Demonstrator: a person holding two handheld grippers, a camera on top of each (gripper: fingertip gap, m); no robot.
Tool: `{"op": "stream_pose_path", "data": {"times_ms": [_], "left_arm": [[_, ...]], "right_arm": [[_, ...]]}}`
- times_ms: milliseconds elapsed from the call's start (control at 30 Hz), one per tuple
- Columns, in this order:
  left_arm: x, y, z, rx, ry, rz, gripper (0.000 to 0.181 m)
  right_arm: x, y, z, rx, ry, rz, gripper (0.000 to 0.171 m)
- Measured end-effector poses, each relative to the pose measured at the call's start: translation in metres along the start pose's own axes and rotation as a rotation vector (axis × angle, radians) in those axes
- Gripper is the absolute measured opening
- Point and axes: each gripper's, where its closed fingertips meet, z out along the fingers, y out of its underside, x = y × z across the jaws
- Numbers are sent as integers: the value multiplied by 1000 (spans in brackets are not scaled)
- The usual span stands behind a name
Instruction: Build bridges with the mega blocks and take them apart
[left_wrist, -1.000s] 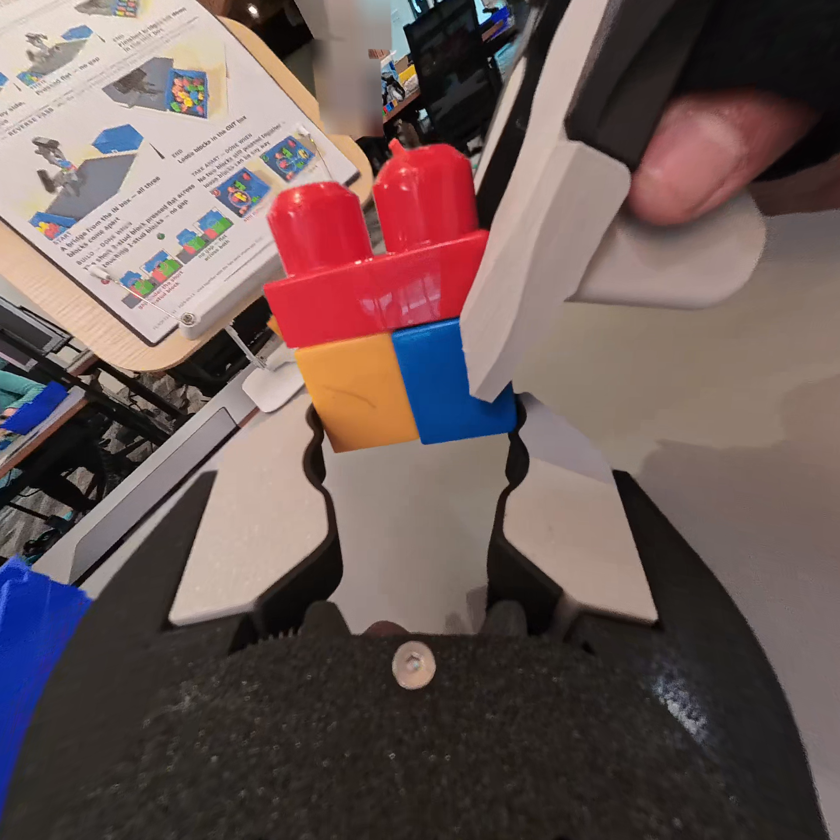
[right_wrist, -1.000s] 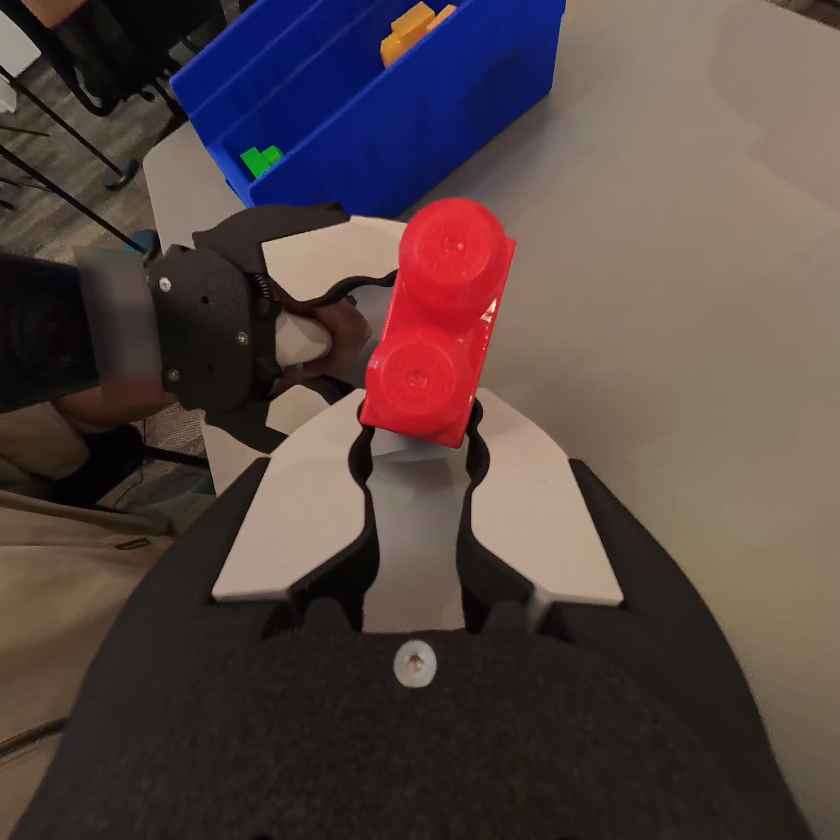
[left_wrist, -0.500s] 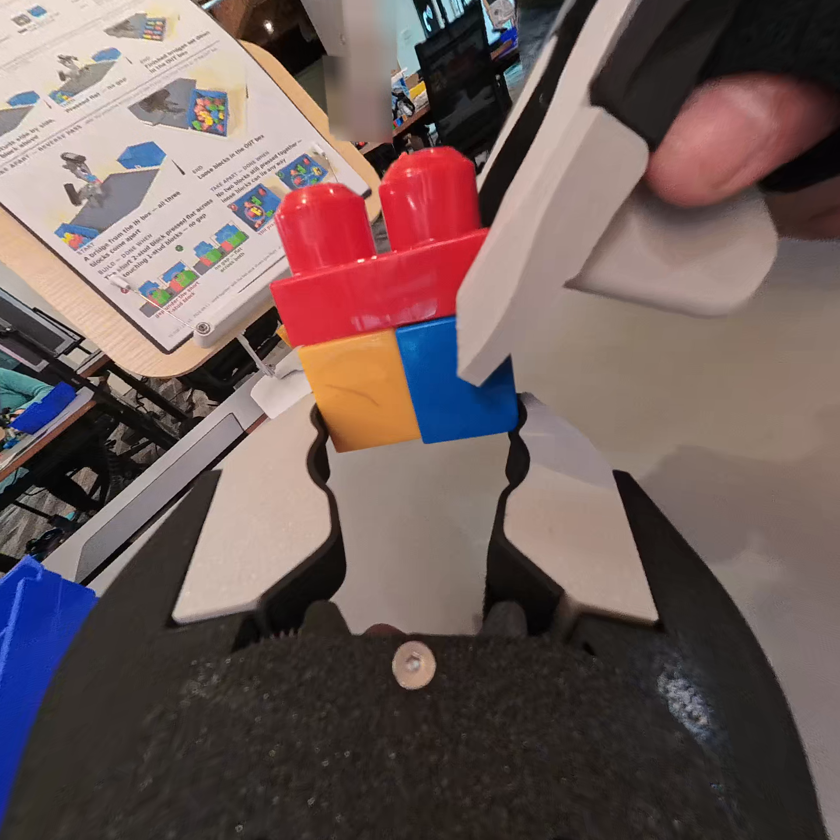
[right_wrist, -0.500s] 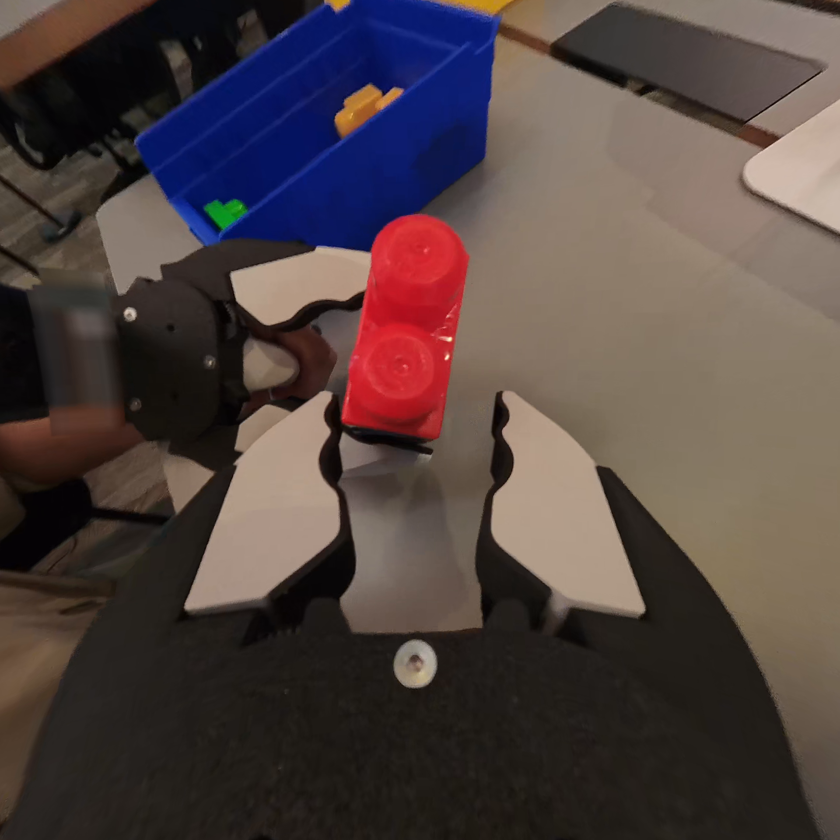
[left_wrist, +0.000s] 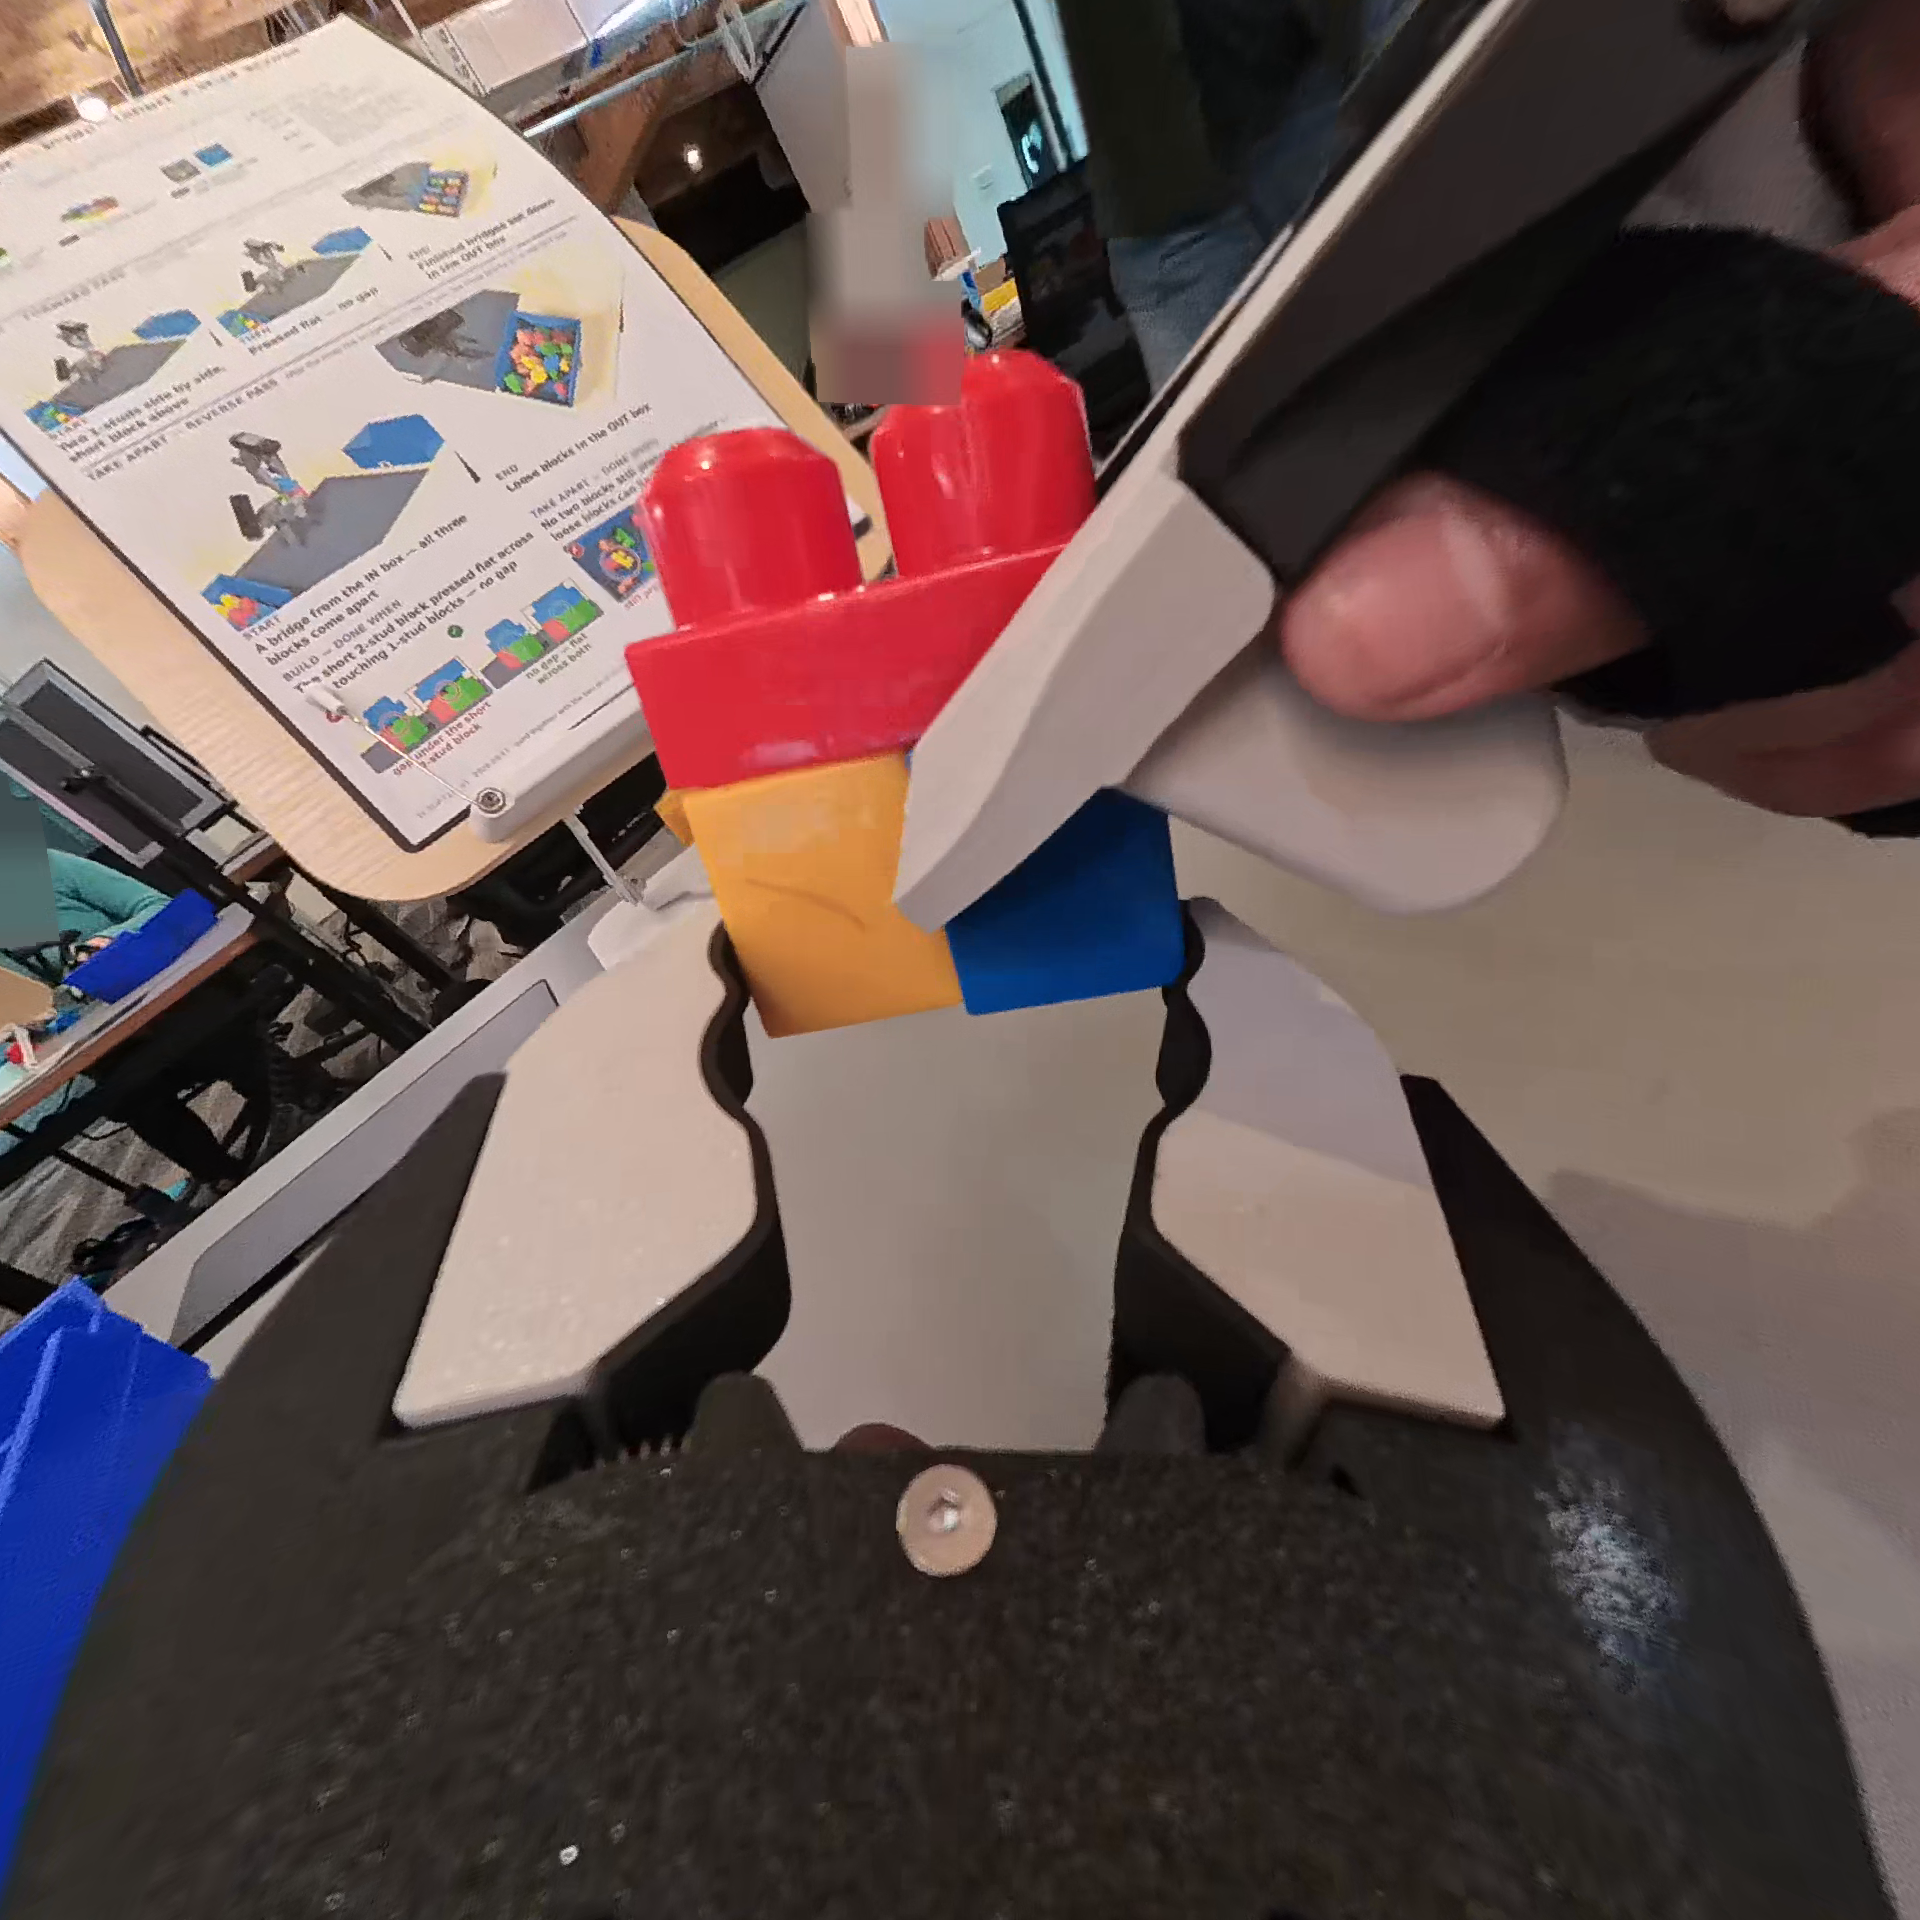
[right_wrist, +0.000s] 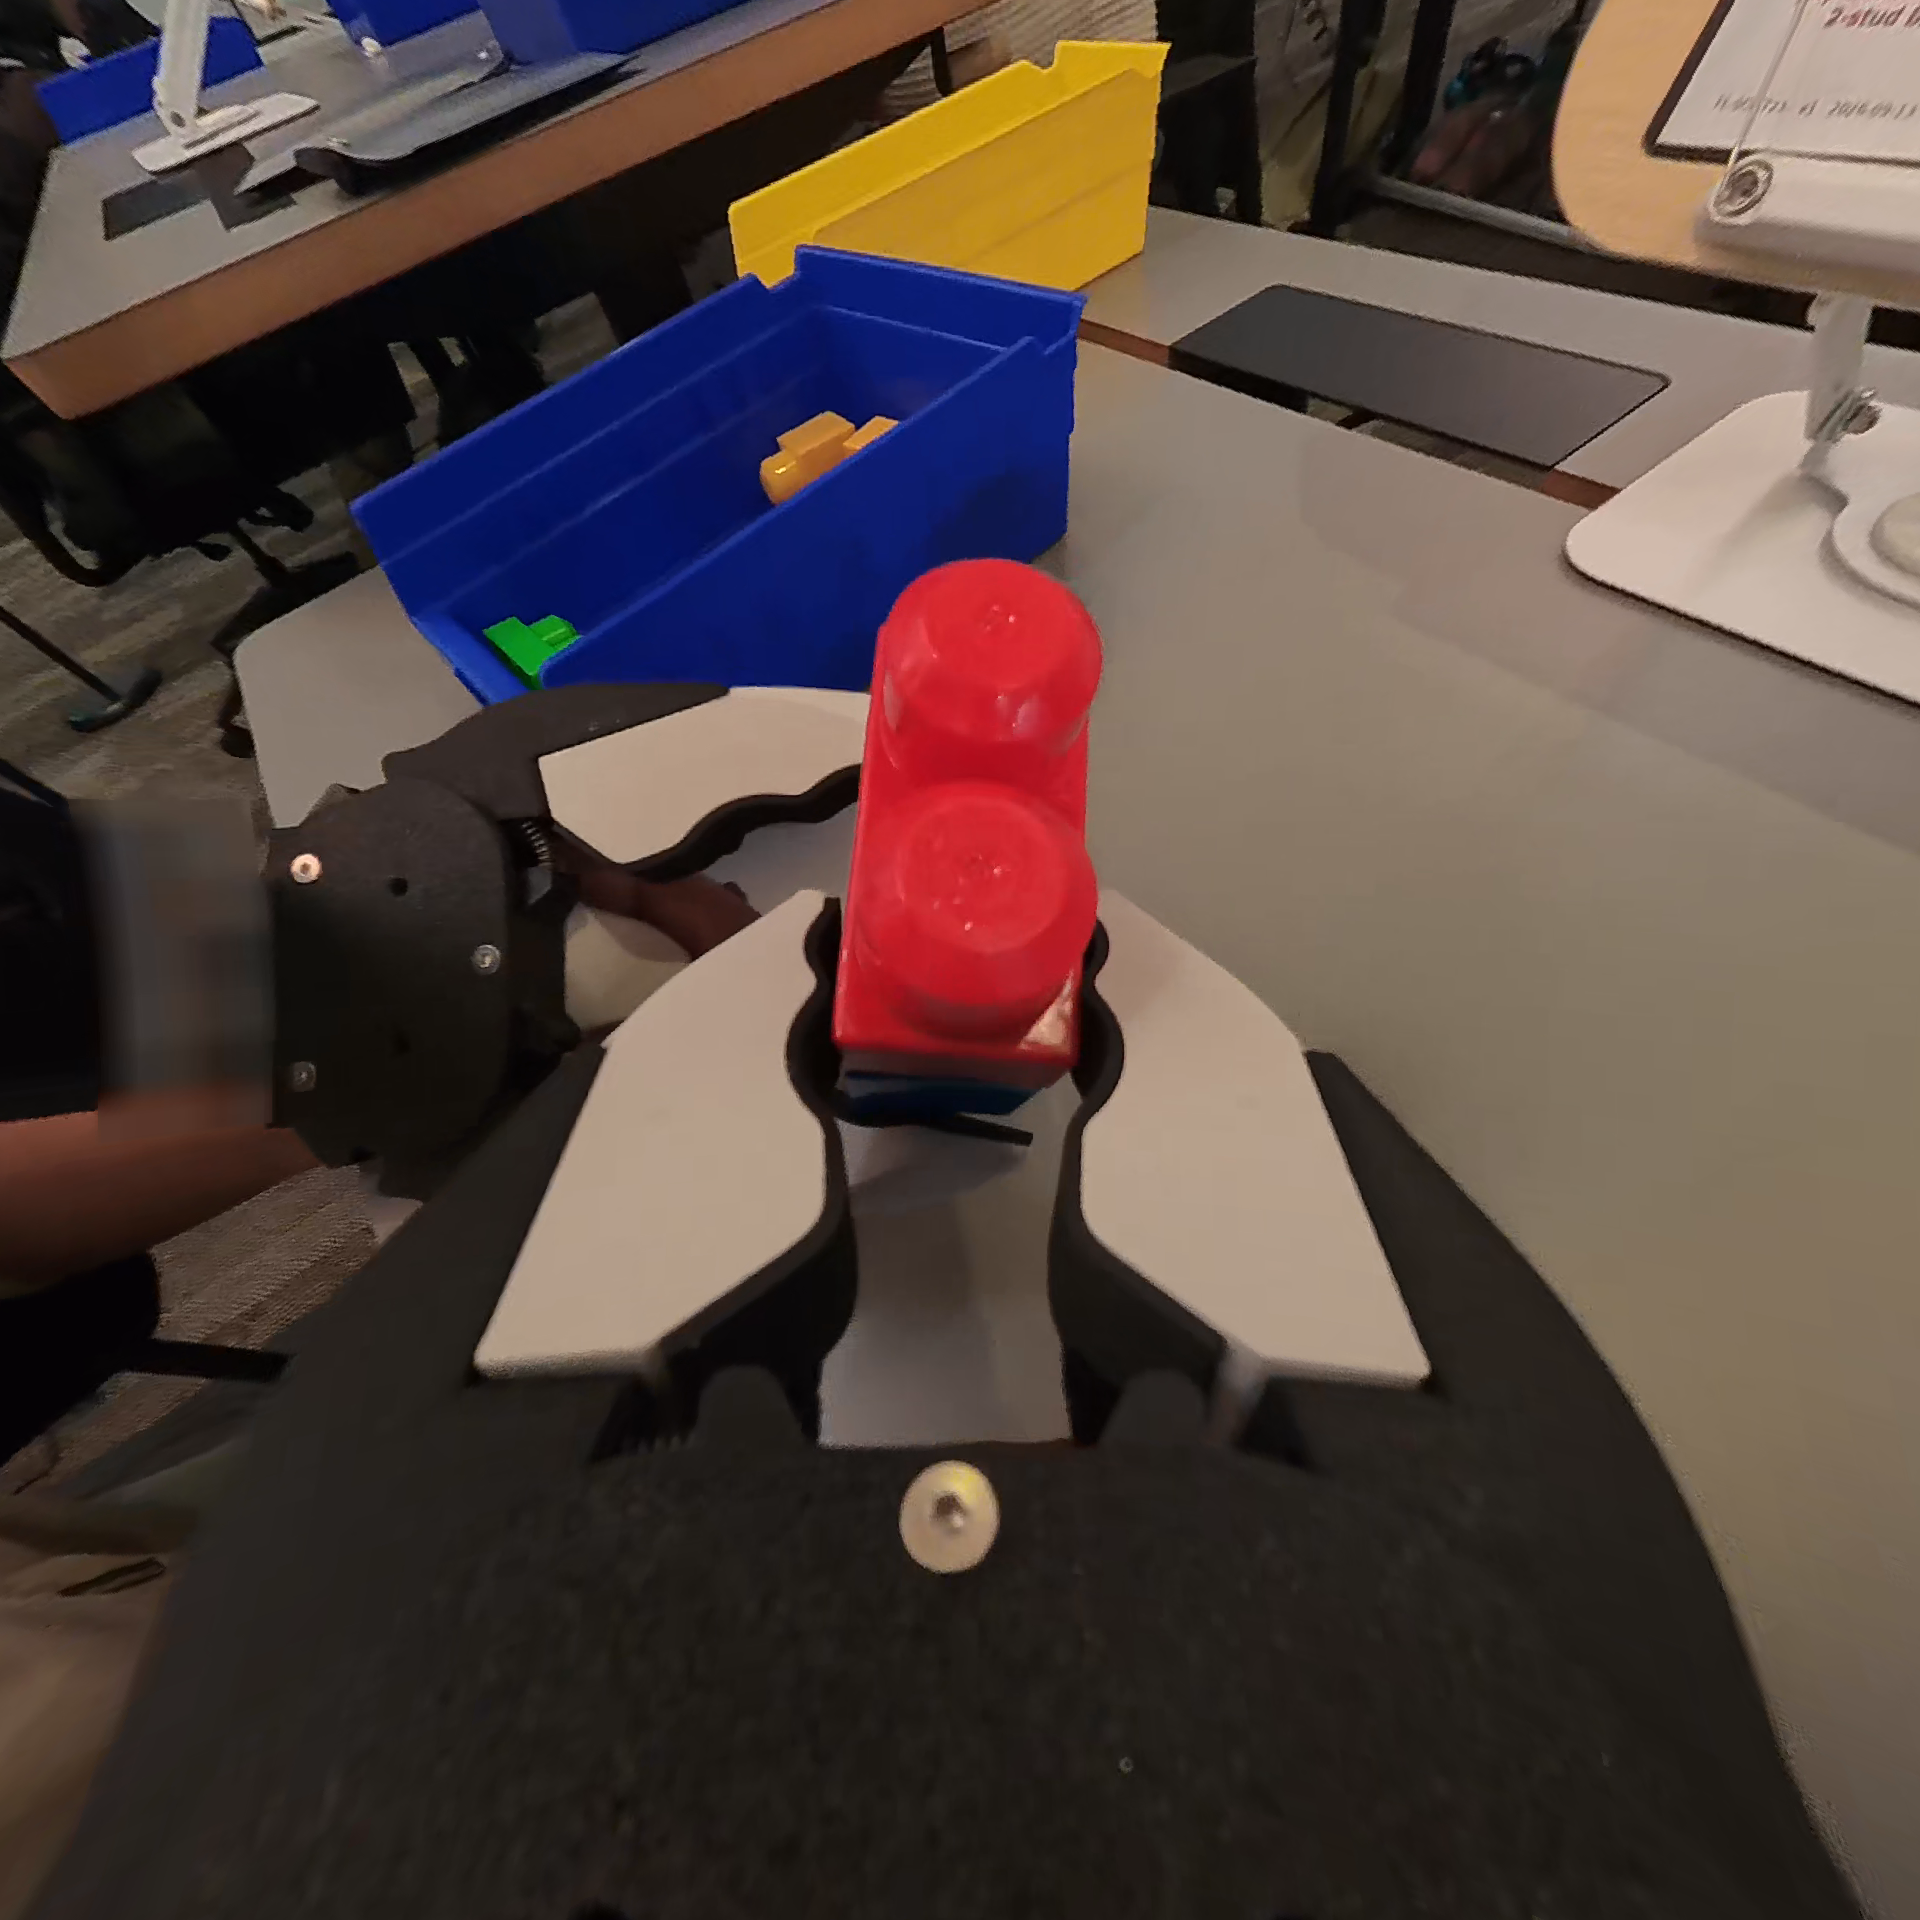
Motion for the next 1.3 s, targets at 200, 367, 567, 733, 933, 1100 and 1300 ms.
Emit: {"op": "stream_pose_path", "data": {"times_ms": [200,367,567,733,933,1100,1300], "left_arm": [[1,5,3,-36,-15,48,77],[2,2,2,-46,-80,191,80],[2,5,4,-61,25,47,83],[9,9,4,-74,121,31,81],[7,4,-1,-24,110,37,80],[3,2,-6,25,139,-27,79],[-7,-10,-17,104,150,-48,79]], "right_arm": [[9,7,2,-57,29,-3,41],[10,15,4,-109,3,39,42],[7,13,1,-108,10,11,41],[4,17,3,-137,-15,12,41],[-2,17,2,-156,-62,22,42],[-15,19,-3,-166,-188,45,65],[-30,0,-36,-32,-568,235,72]]}}
